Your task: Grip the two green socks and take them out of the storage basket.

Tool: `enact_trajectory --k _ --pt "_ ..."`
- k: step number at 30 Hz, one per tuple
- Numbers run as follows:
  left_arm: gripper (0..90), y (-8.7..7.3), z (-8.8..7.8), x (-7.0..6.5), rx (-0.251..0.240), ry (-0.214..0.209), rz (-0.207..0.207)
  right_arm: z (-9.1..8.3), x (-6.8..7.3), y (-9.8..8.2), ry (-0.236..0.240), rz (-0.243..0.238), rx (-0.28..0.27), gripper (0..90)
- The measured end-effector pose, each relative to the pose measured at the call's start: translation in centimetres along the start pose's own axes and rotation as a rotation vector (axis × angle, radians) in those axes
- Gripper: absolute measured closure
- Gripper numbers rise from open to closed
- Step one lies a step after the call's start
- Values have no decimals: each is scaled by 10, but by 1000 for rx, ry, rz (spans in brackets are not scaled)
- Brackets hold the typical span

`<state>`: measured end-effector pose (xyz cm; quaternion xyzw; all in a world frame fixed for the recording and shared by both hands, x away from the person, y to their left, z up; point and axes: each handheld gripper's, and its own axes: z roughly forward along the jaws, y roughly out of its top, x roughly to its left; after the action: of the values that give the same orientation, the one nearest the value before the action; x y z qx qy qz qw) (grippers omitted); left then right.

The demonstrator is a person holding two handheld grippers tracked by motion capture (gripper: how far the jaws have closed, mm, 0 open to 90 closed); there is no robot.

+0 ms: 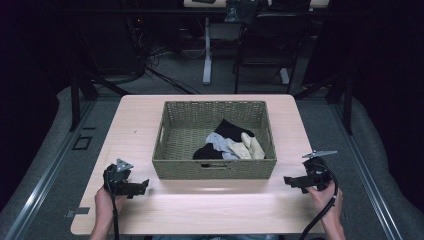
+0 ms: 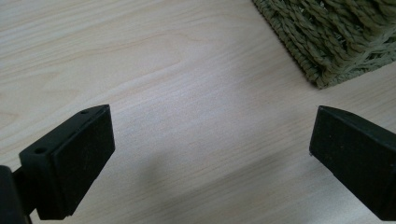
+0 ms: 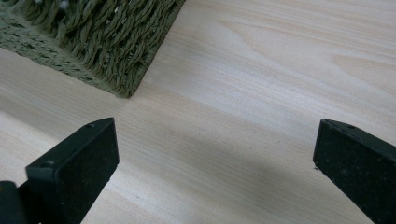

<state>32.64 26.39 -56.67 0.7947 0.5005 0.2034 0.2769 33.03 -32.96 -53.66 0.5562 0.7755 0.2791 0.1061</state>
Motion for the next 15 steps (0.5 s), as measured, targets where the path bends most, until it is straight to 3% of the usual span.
enact_trajectory --k 9,15 --pt "2 0 0 0 -2 0 0 -4 3 4 -22 -19 -6 0" --pt "2 0 0 0 -2 -2 -2 -3 3 5 -12 -26 0 0"
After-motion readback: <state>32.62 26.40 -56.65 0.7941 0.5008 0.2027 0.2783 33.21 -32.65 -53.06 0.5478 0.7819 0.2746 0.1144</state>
